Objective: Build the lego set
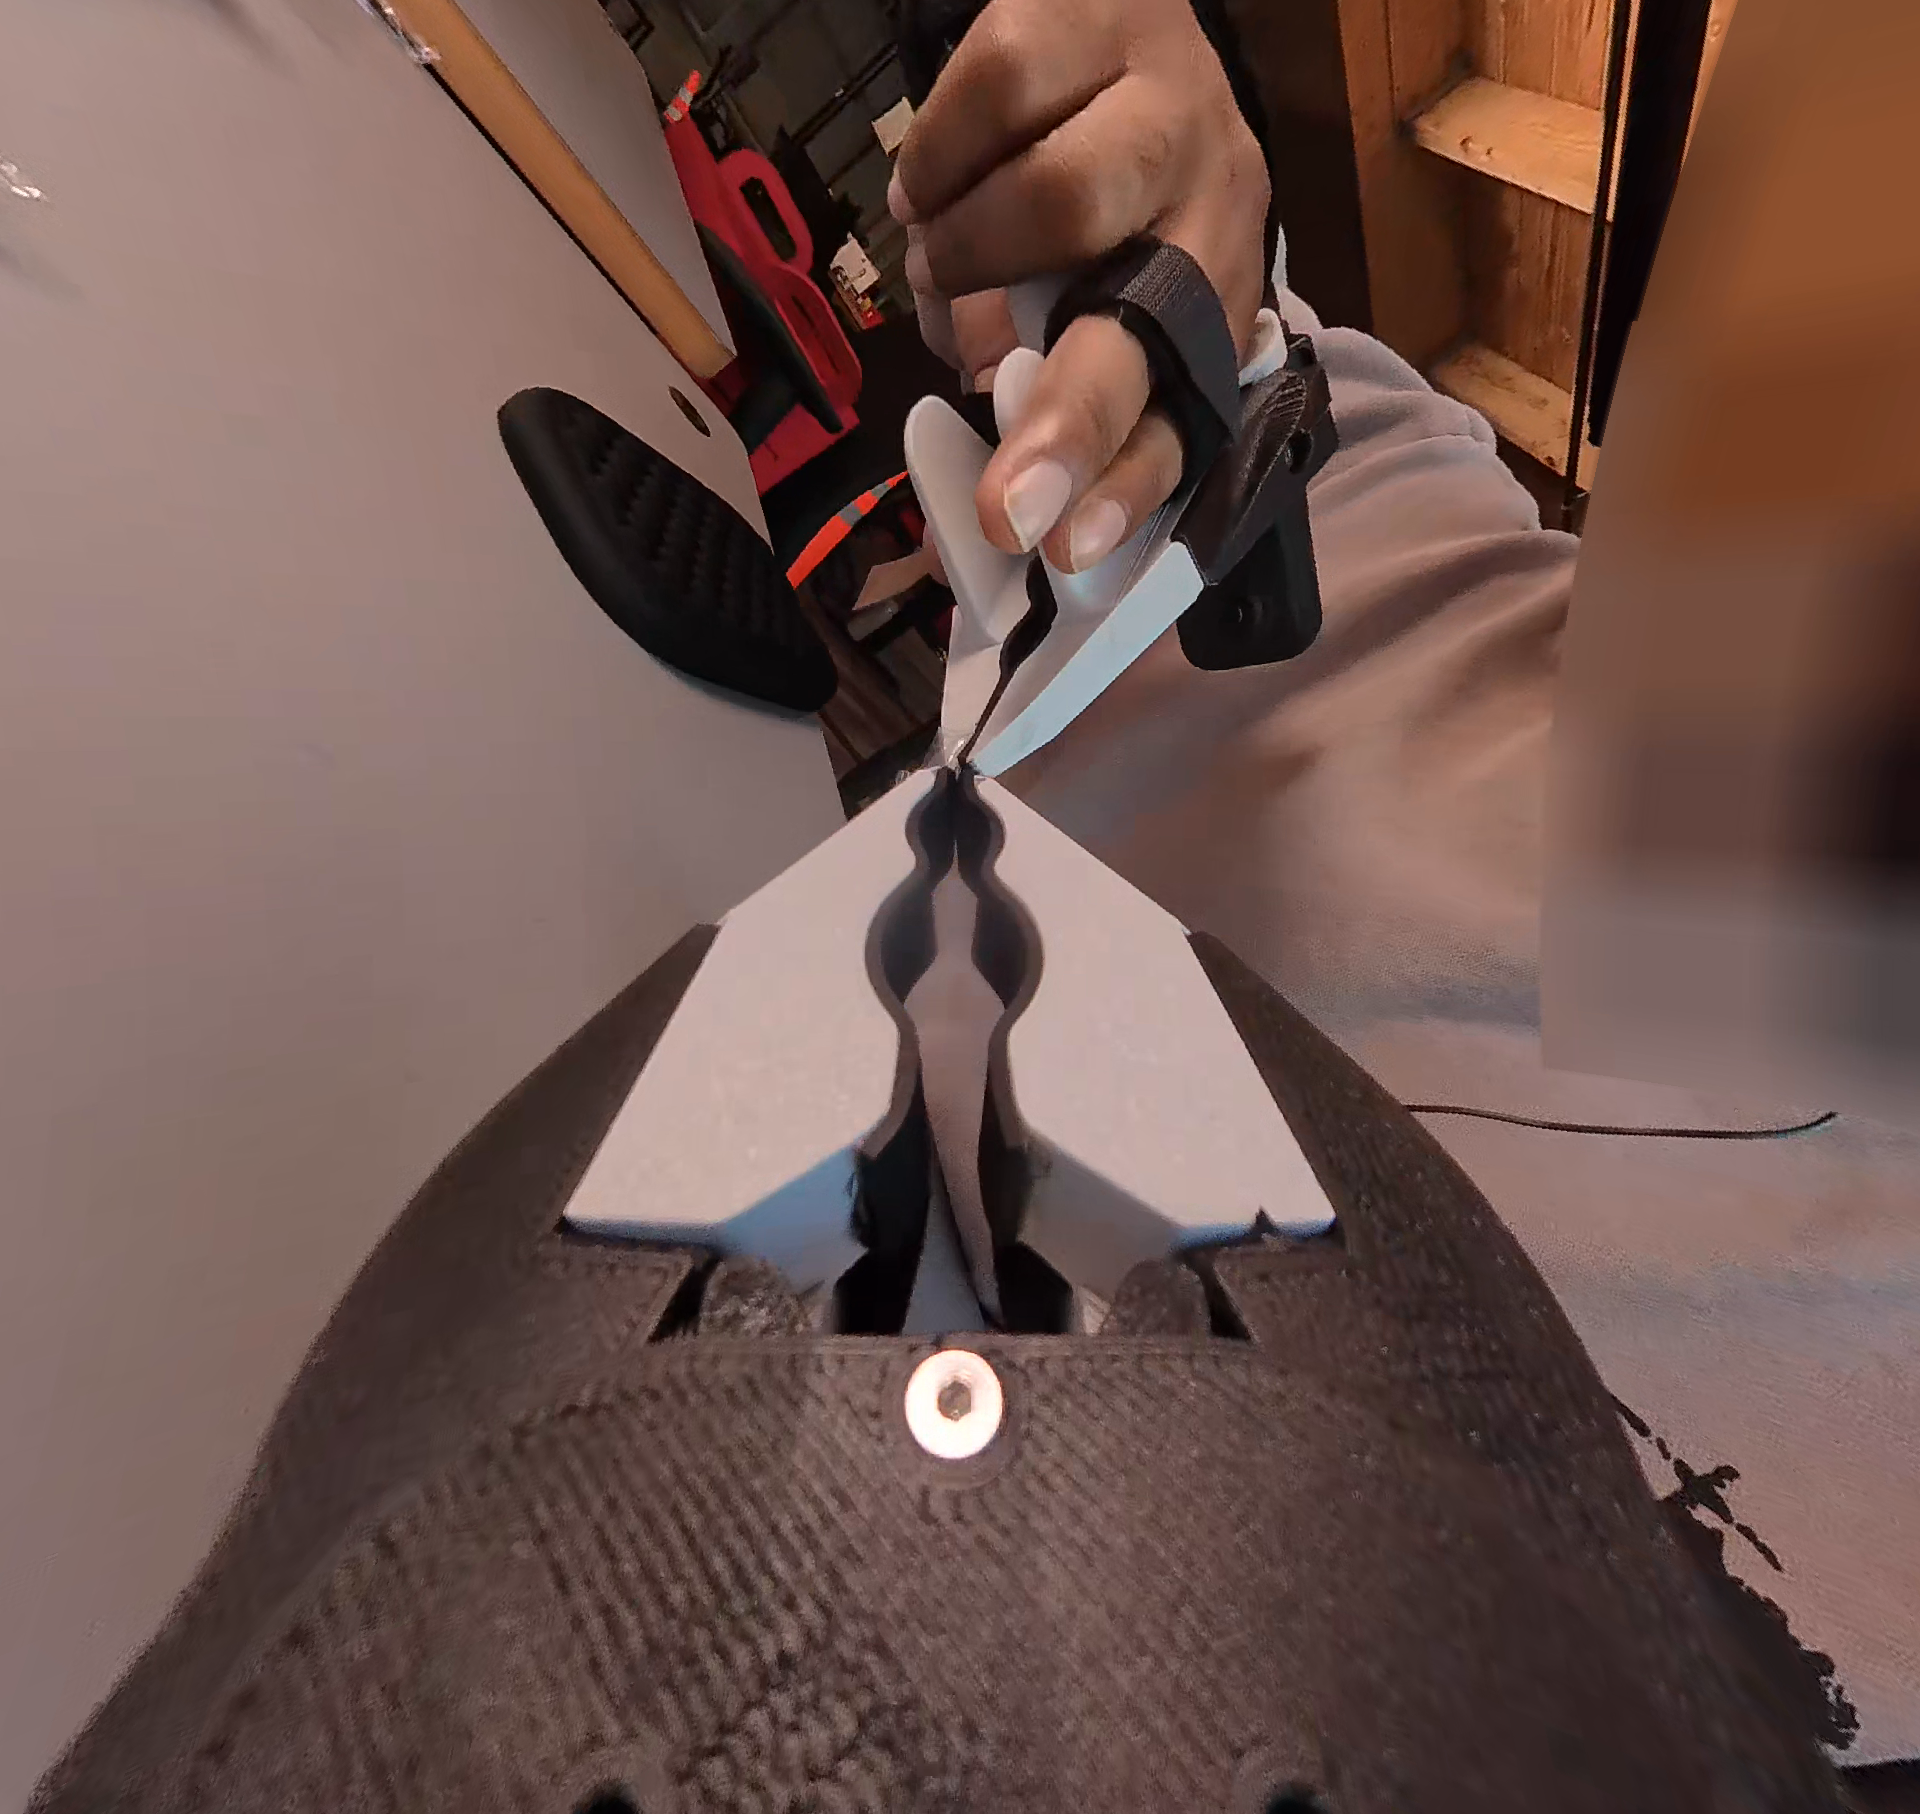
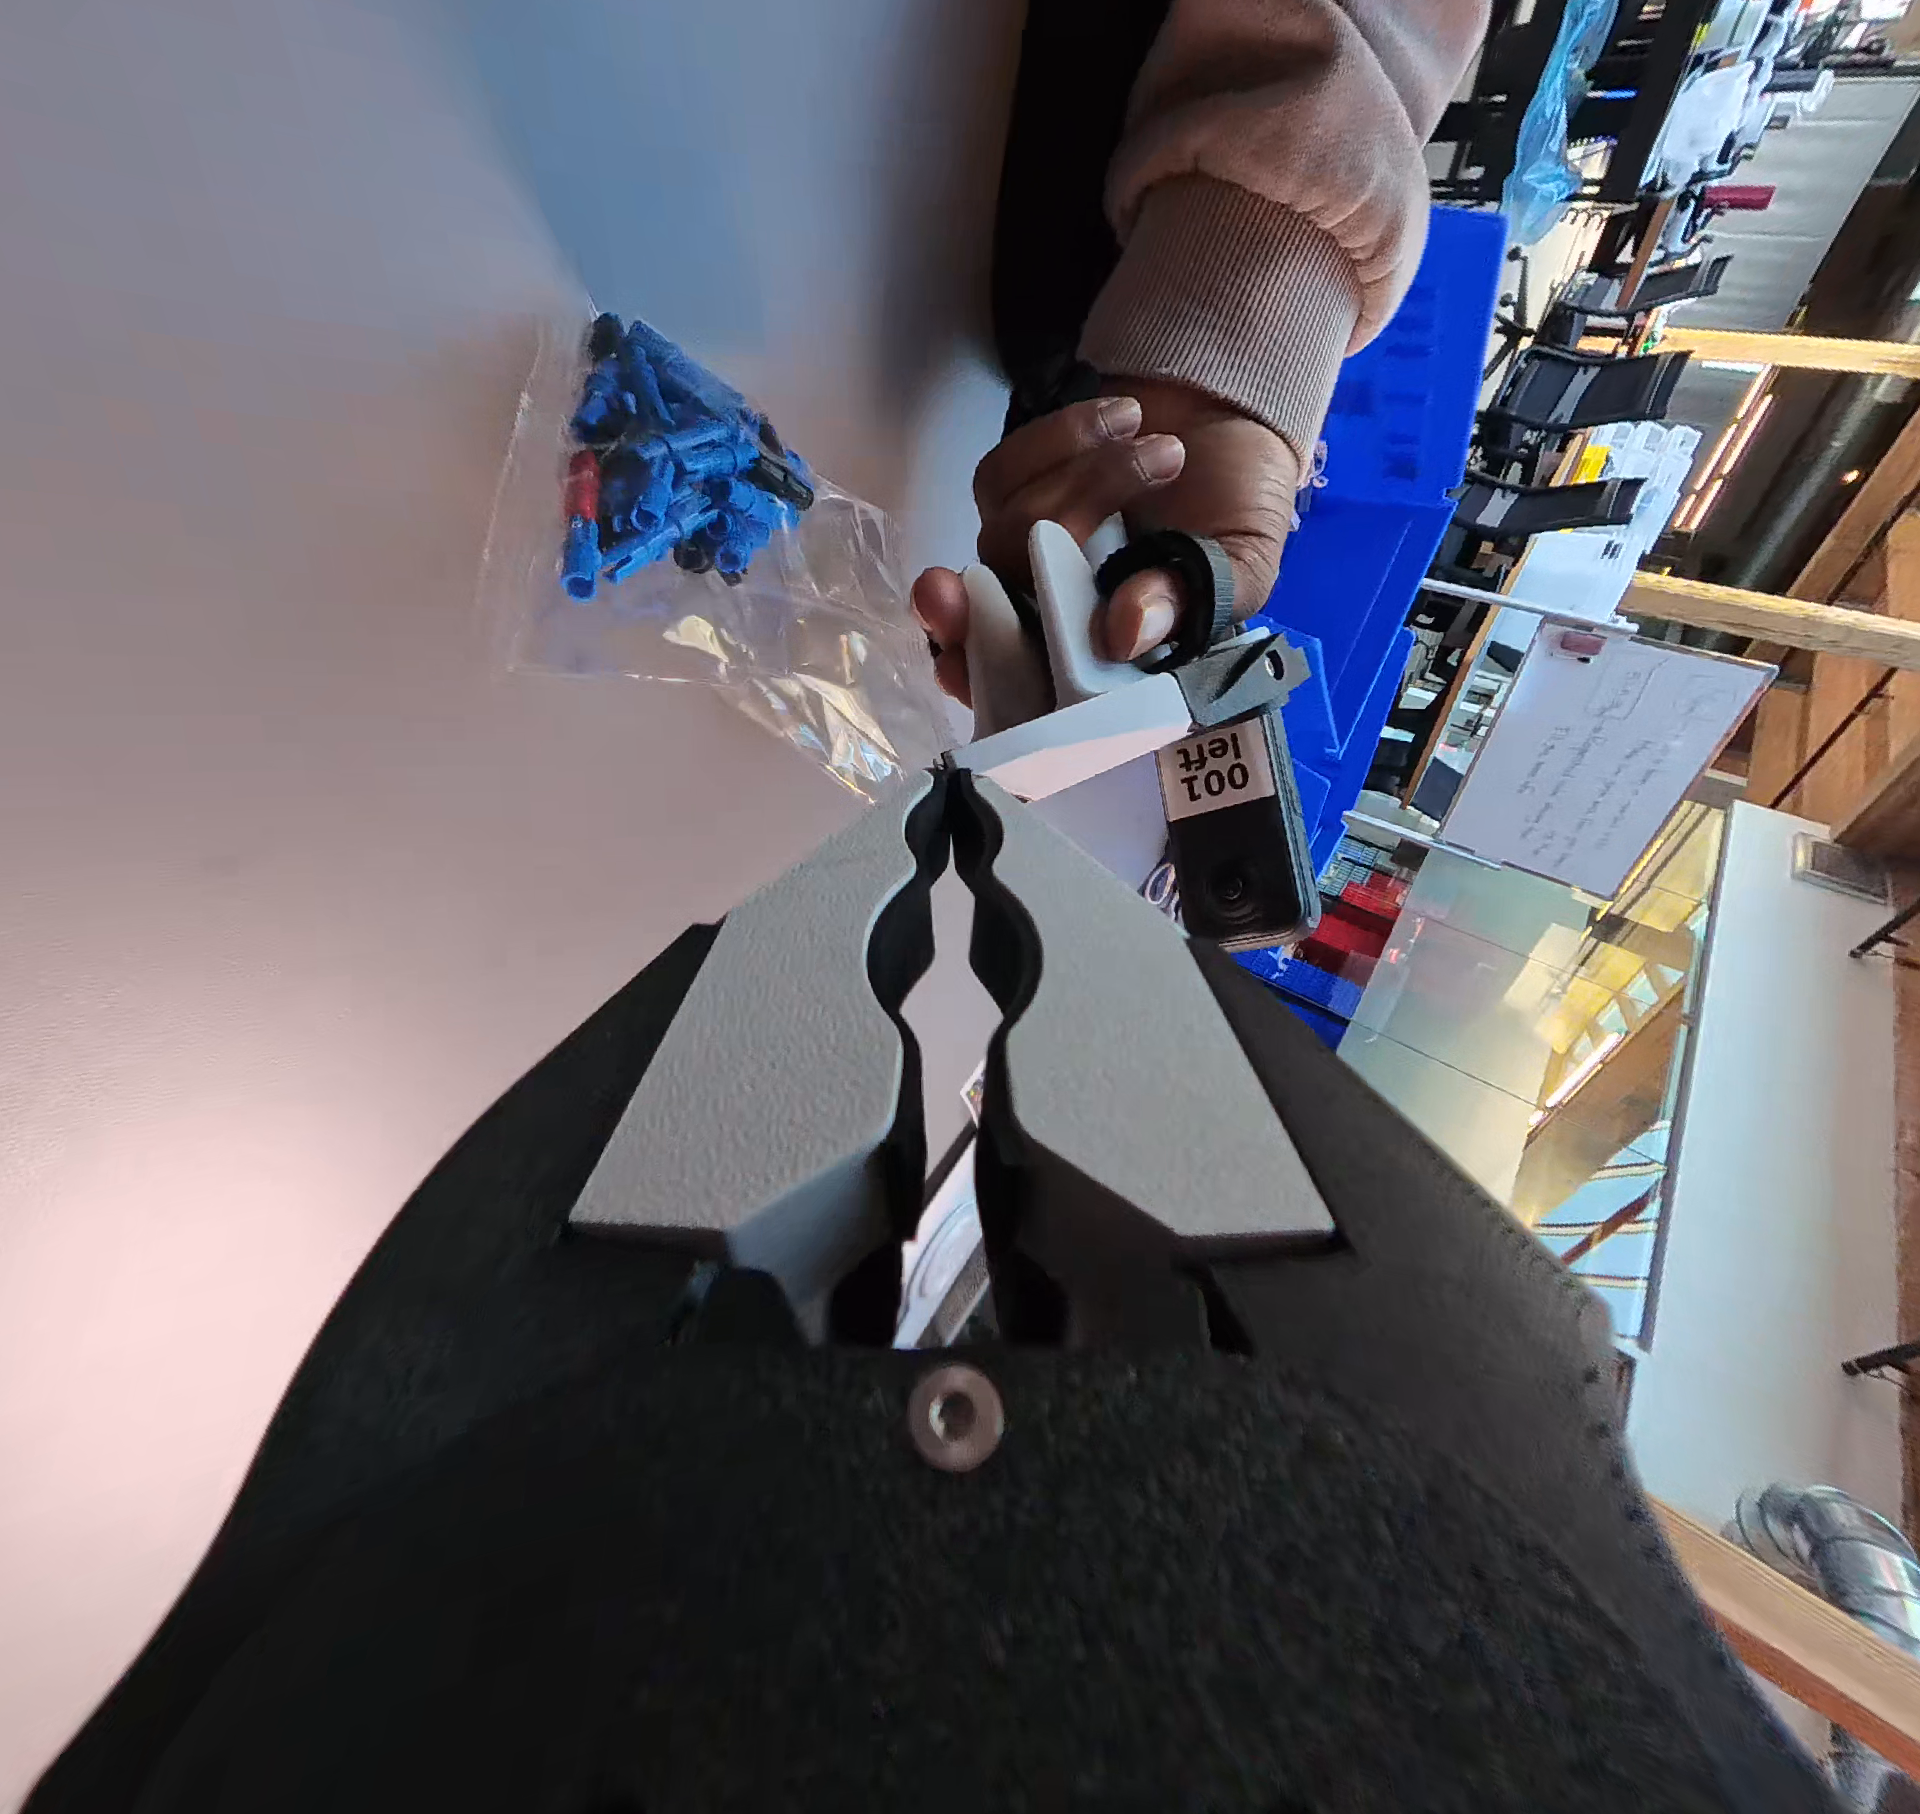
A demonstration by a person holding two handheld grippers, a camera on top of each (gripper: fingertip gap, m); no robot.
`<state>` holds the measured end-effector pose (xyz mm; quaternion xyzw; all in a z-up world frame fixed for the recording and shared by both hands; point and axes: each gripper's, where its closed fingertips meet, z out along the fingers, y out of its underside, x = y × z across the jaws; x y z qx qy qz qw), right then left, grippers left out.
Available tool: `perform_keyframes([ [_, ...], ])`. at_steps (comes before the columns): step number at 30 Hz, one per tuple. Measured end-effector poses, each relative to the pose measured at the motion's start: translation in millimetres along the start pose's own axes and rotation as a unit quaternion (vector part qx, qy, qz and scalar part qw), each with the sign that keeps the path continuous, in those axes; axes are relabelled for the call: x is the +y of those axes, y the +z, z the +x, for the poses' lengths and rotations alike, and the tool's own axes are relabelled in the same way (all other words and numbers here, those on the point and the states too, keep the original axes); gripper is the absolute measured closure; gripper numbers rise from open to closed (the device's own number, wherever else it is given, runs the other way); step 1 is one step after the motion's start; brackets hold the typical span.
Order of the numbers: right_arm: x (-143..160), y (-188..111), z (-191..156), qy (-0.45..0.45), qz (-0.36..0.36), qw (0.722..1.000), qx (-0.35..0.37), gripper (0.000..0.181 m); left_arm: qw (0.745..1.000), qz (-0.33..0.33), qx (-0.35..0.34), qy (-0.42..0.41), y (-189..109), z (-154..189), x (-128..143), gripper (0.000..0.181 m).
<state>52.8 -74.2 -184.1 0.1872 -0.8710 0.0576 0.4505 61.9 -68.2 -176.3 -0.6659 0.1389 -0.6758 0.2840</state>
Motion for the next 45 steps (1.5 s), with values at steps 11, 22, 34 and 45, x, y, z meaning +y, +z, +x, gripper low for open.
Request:
perform_keyframes([
  [11,13.3,-2.8,8.3,0.565,0.168,0.807,-0.040,0.181,0.962,-0.003,-0.124,0.242,-7.1,-3.7,-6.2,0.172],
  [22,13.2,-4.4,11.1,0.624,0.210,0.751,-0.056,0.181,0.954,0.008,-0.120,0.275,-5.5,0.5,-11.4,0.181],
  [34,12.5,-2.5,-0.4,0.604,0.166,0.771,-0.117,0.174,0.962,-0.027,-0.139,0.233,-0.8,-6.9,-4.3,0.181],
  [45,9.3,-2.1,-0.7,0.582,0.147,0.788,-0.135,0.181,0.961,-0.035,-0.153,0.226,-0.3,-11.6,-2.0,0.181],
])
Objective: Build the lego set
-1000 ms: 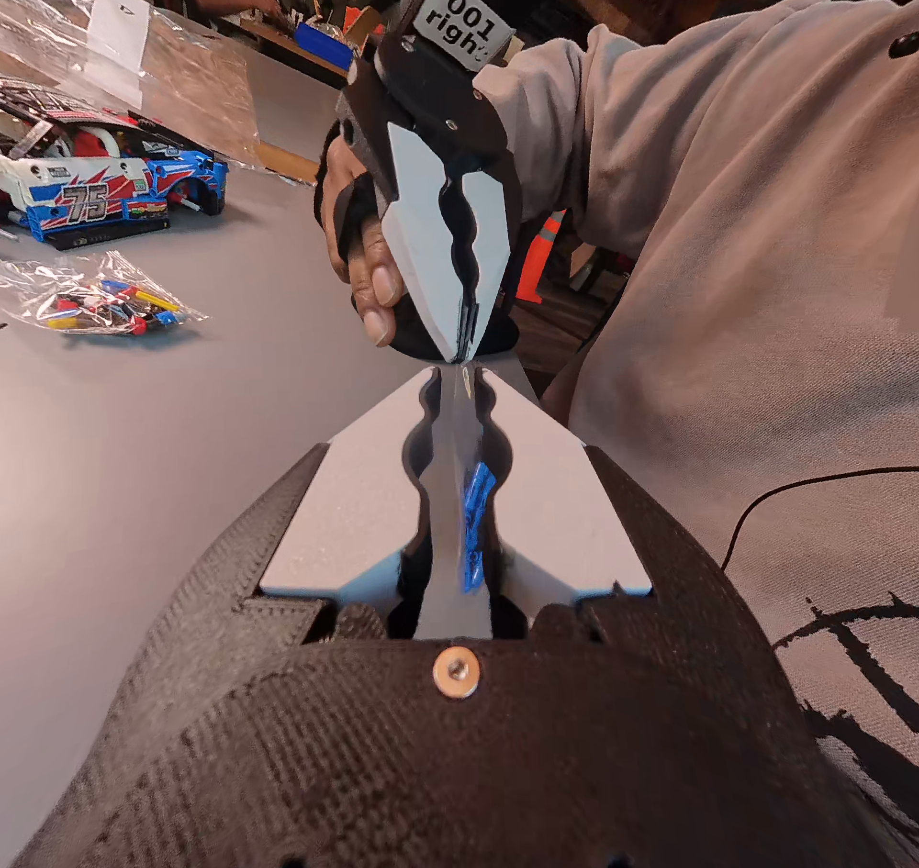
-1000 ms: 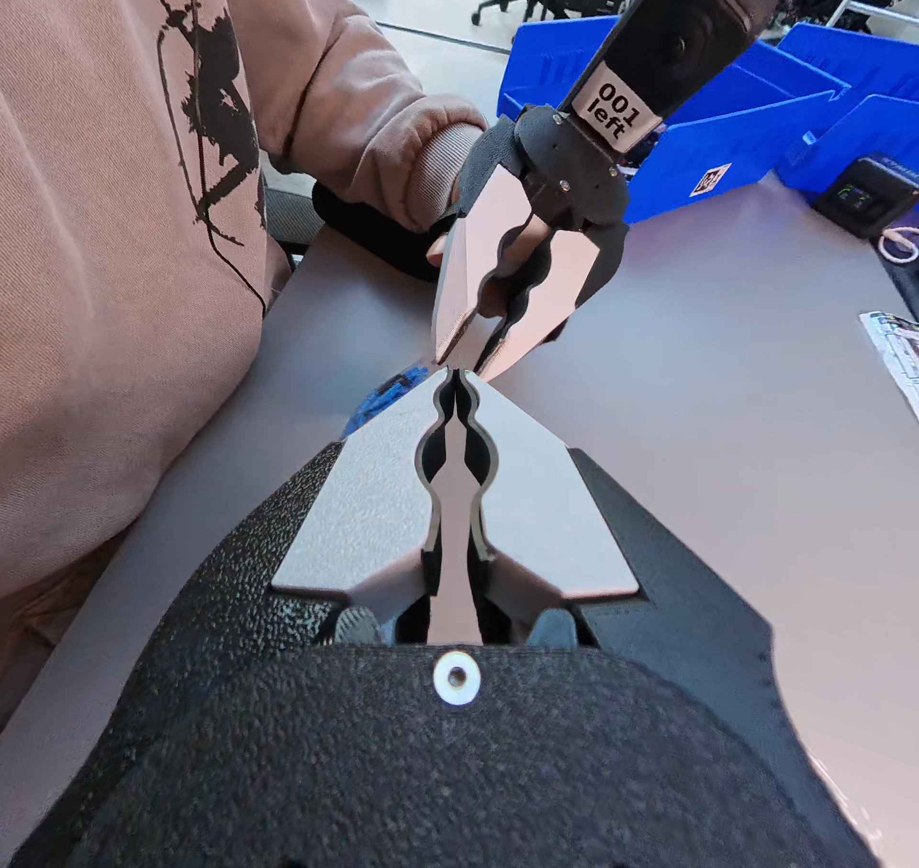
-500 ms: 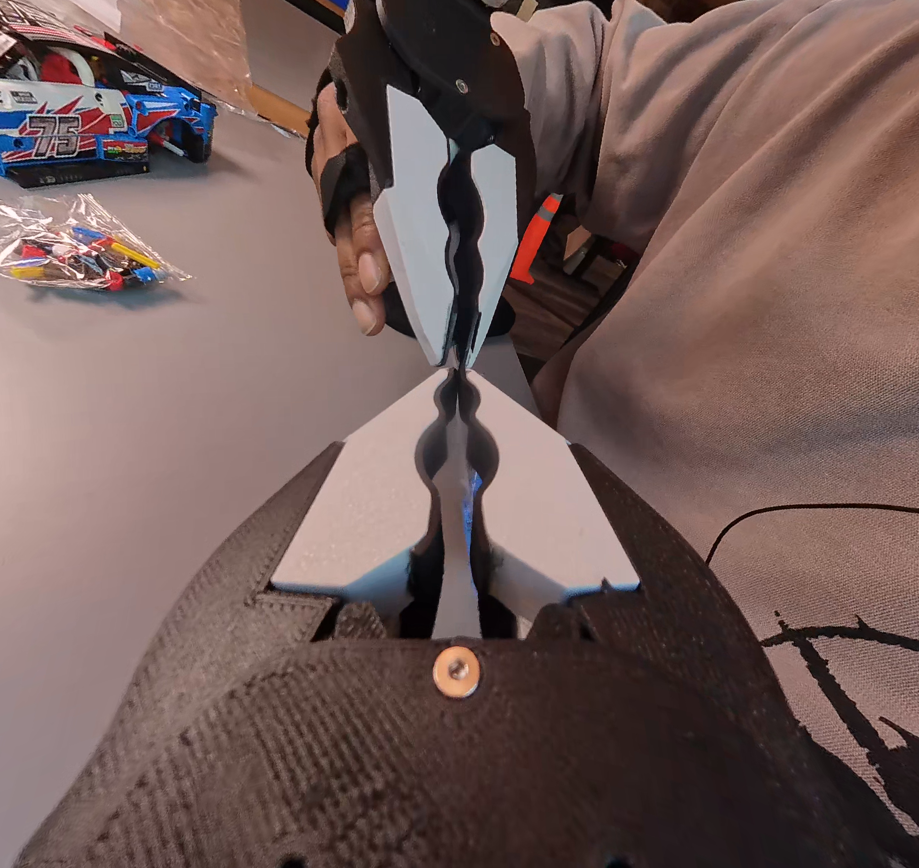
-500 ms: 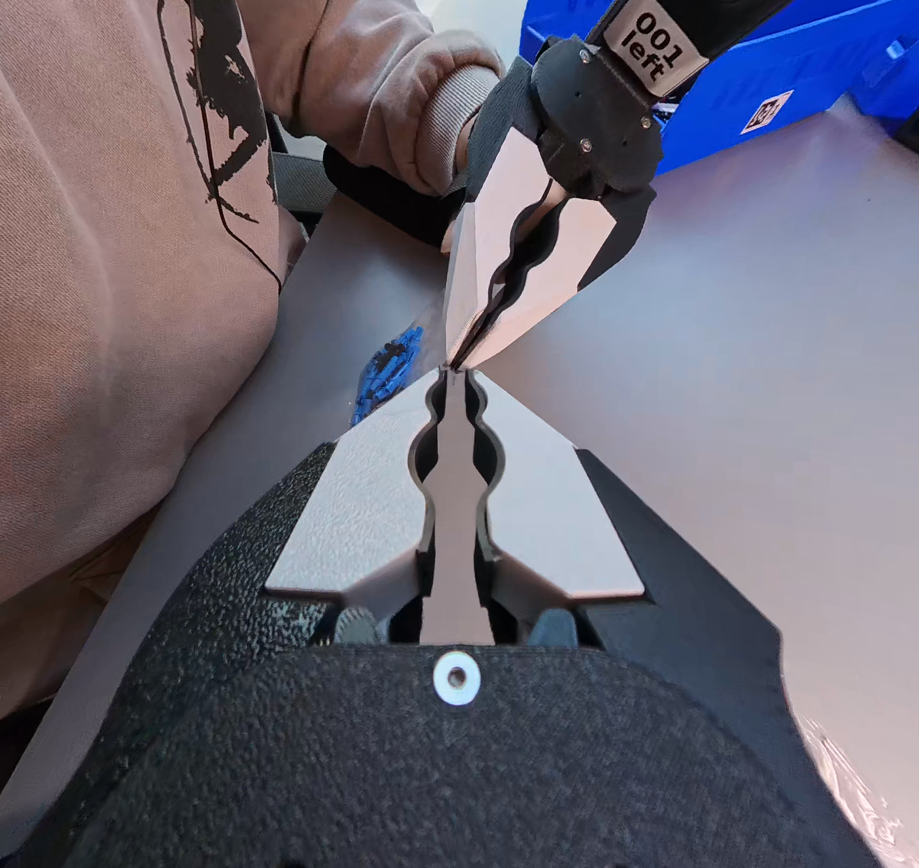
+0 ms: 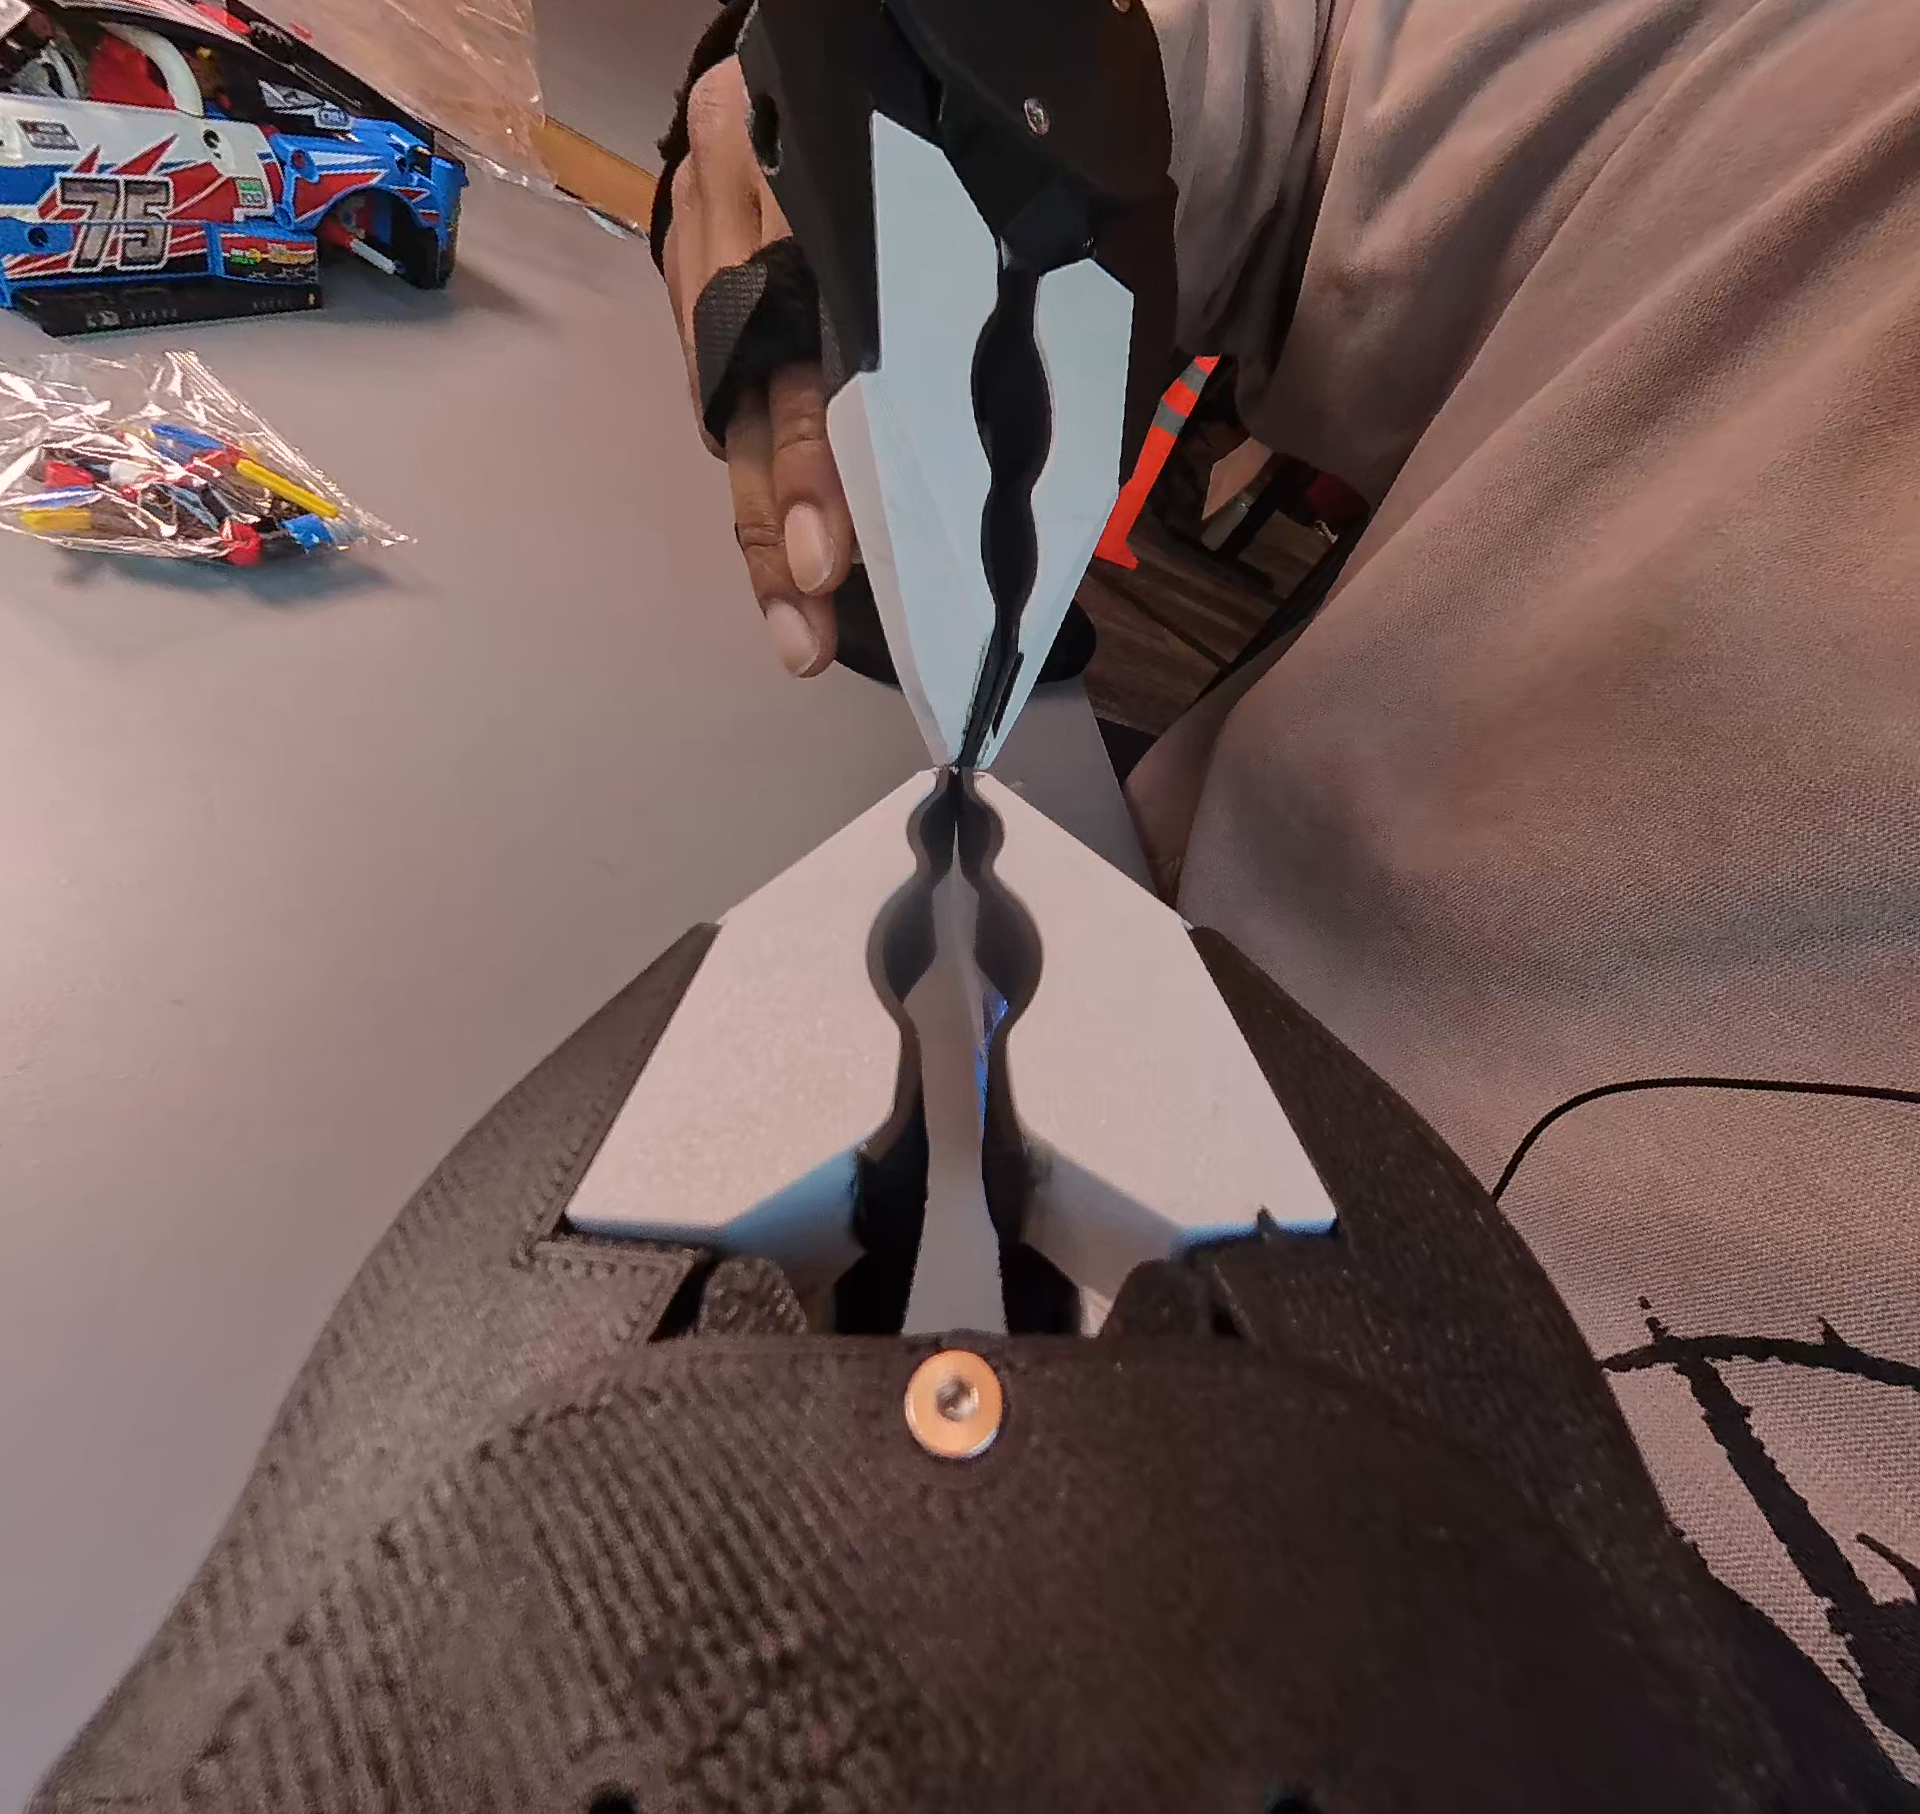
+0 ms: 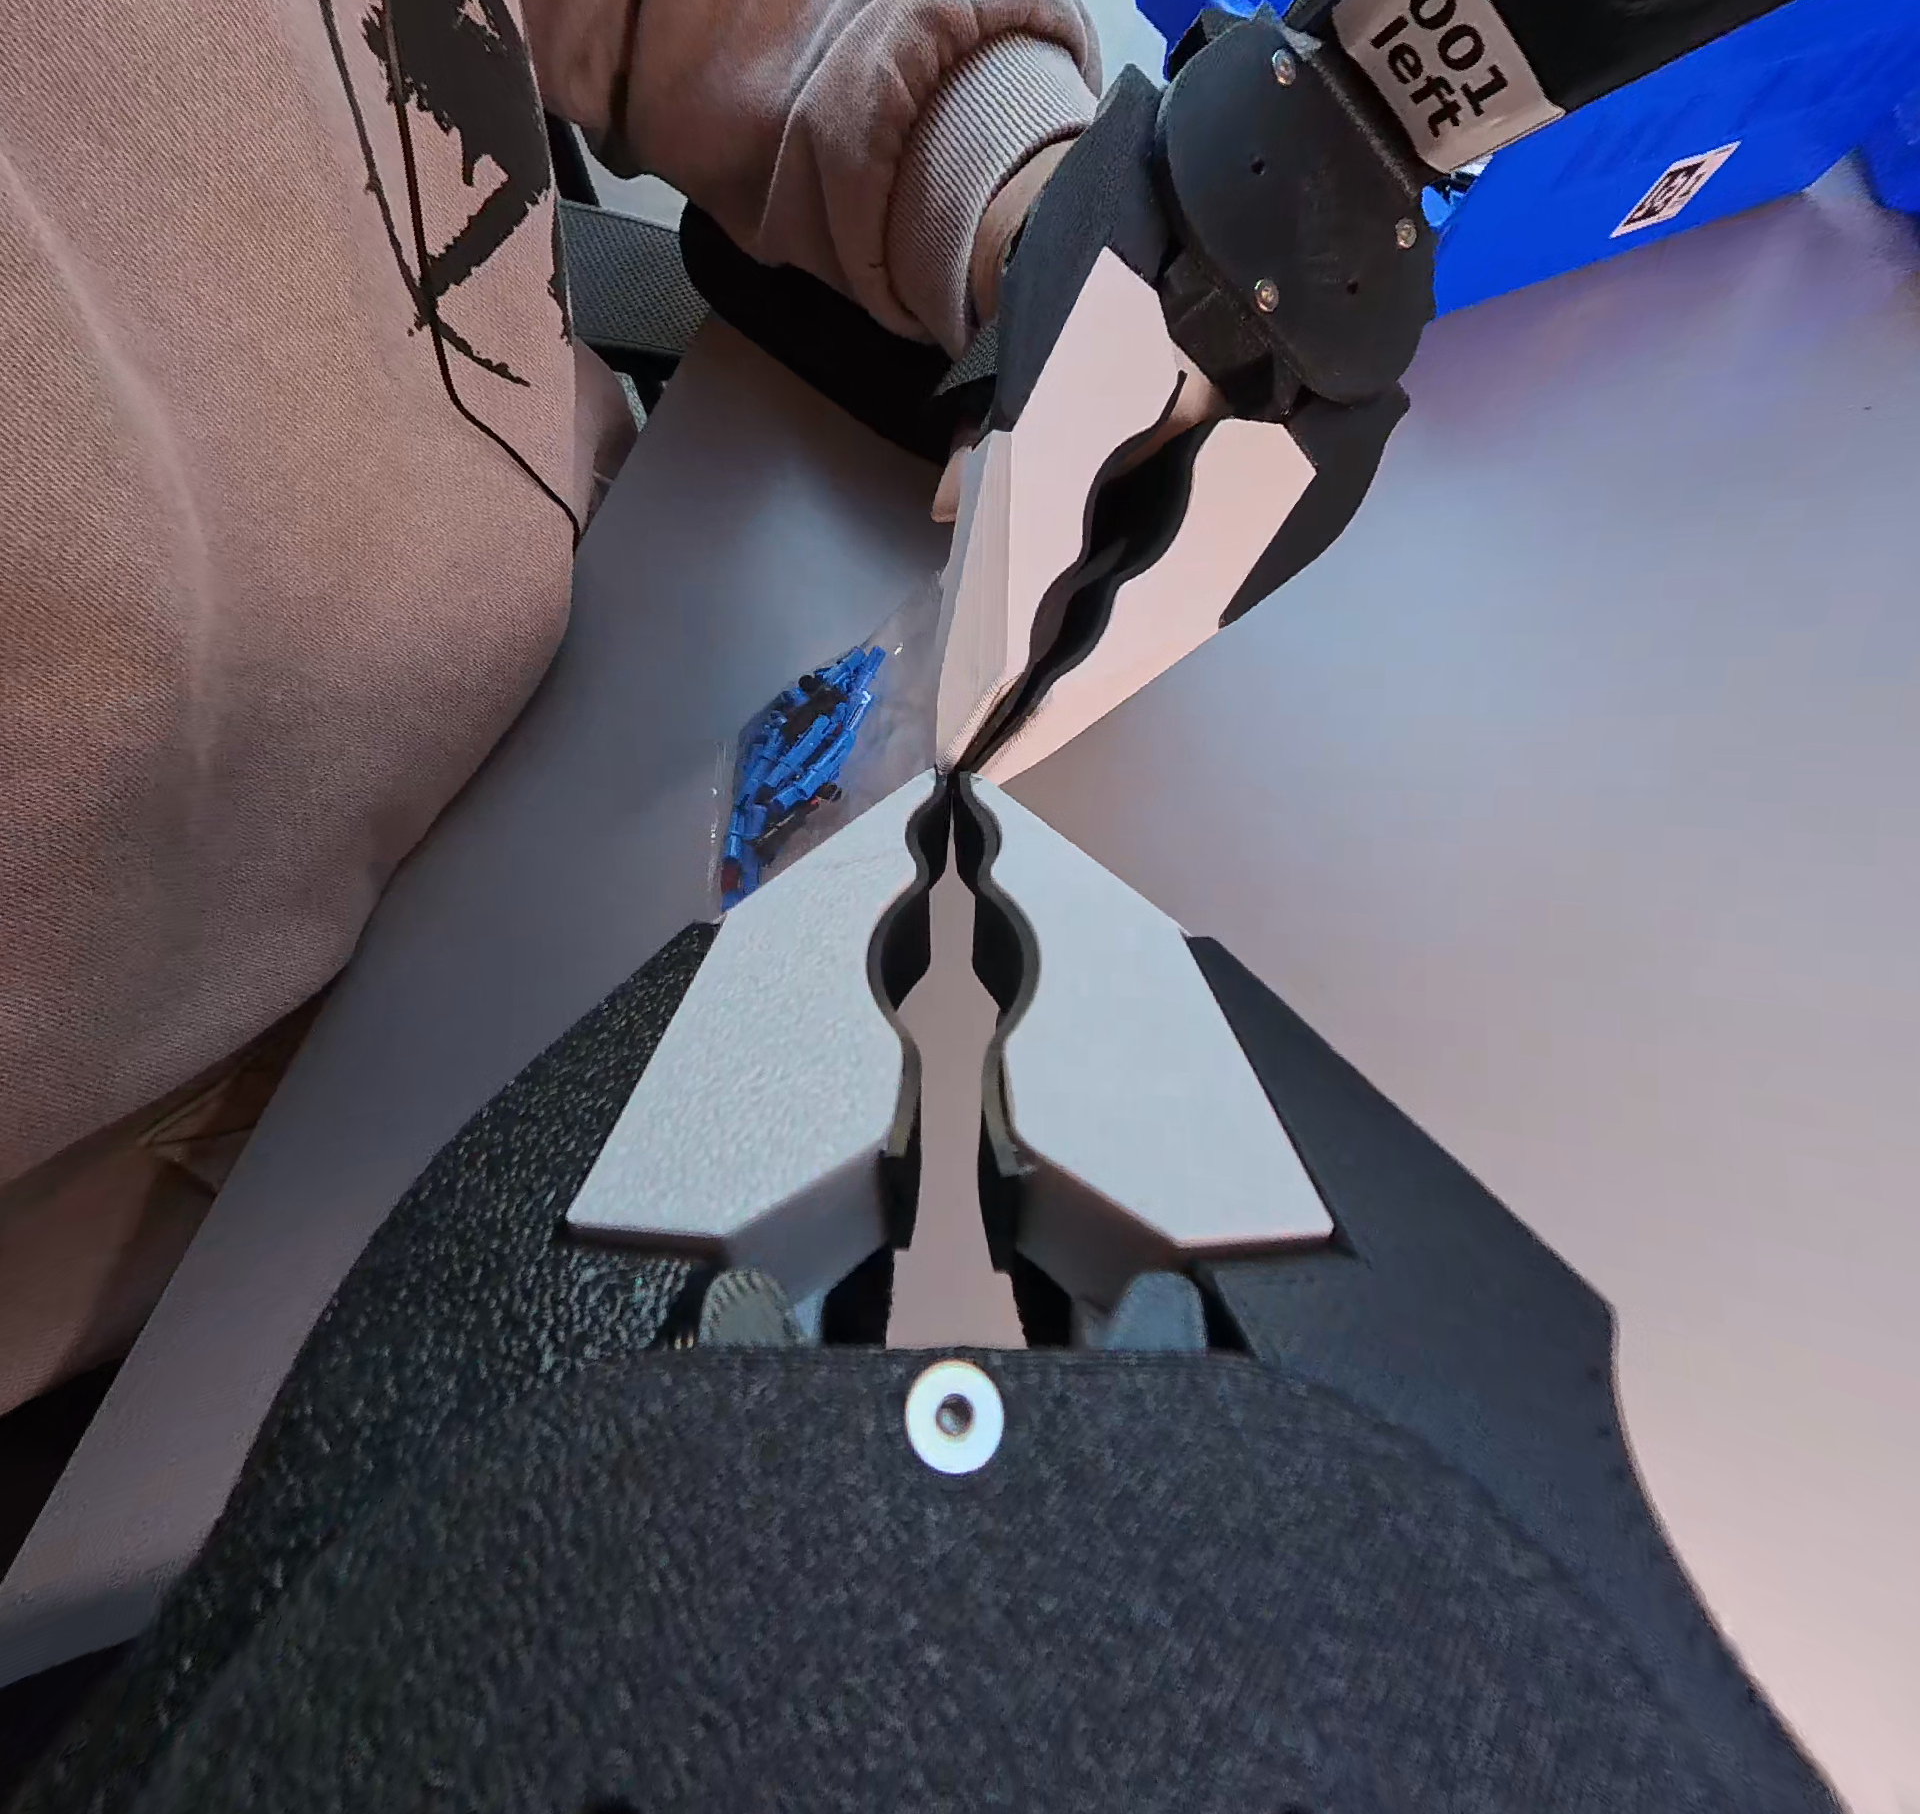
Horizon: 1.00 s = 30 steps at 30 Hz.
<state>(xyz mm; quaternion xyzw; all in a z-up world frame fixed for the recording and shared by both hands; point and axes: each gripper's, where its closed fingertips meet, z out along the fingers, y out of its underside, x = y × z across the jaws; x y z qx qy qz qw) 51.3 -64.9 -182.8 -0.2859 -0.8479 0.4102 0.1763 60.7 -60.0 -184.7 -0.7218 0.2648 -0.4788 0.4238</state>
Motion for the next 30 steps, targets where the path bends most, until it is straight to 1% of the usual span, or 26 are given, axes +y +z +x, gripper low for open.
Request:
perform_keyframes([
  [4,-0.3,0.8,-1.3,-0.009,-0.010,1.000,-0.002,0.181,1.000,0.000,0.005,-0.006,-0.3,0.8,0.8,0.181],
  [6,-1.8,1.3,-3.2,-0.027,-0.012,1.000,-0.002,0.181,1.000,0.002,0.018,-0.020,-0.9,2.8,1.1,0.181],
  [8,-3.0,2.7,-6.2,-0.075,-0.016,0.997,0.005,0.181,0.998,0.007,0.042,-0.051,-1.7,5.4,1.5,0.181],
  [11,-3.7,4.4,-8.5,-0.163,-0.031,0.986,0.024,0.181,0.993,0.013,0.073,-0.096,-2.7,6.6,2.8,0.181],
  [16,1.1,6.1,-4.9,-0.297,-0.076,0.950,0.060,0.181,0.982,0.031,0.101,-0.158,-3.7,-0.3,3.7,0.181],
  [20,5.4,7.5,-8.5,-0.318,-0.090,0.942,0.065,0.181,0.979,0.031,0.104,-0.173,-0.3,-2.4,6.6,0.181],
  [24,11.8,7.7,-11.4,-0.312,-0.096,0.943,0.064,0.181,0.976,0.032,0.102,-0.190,3.4,-7.7,8.7,0.181],
  [25,16.8,10.2,-26.4,-0.314,-0.095,0.944,0.022,0.181,0.976,0.043,0.083,-0.197,0.8,-17.1,6.9,0.181],
  [26,22.5,15.0,-40.7,-0.304,-0.097,0.948,0.000,0.181,0.972,0.070,0.065,-0.213,-9.3,-29.9,0.6,0.181],
  [27,28.5,17.4,-44.9,-0.317,-0.102,0.943,0.007,0.181,0.972,0.079,0.059,-0.213,-18.2,-34.0,-2.0,0.181],
  [28,28.7,14.0,-37.9,-0.318,-0.097,0.942,0.032,0.181,0.979,0.055,0.055,-0.188,-16.8,-28.0,5.2,0.181],
  [29,24.8,6.7,-27.2,-0.295,-0.087,0.950,0.054,0.181,0.983,0.034,0.059,-0.172,-9.9,-19.6,13.0,0.181],
  [30,21.8,0.1,-19.6,-0.274,-0.082,0.956,0.064,0.181,0.981,0.029,0.066,-0.178,-4.1,-16.3,16.6,0.181],
])
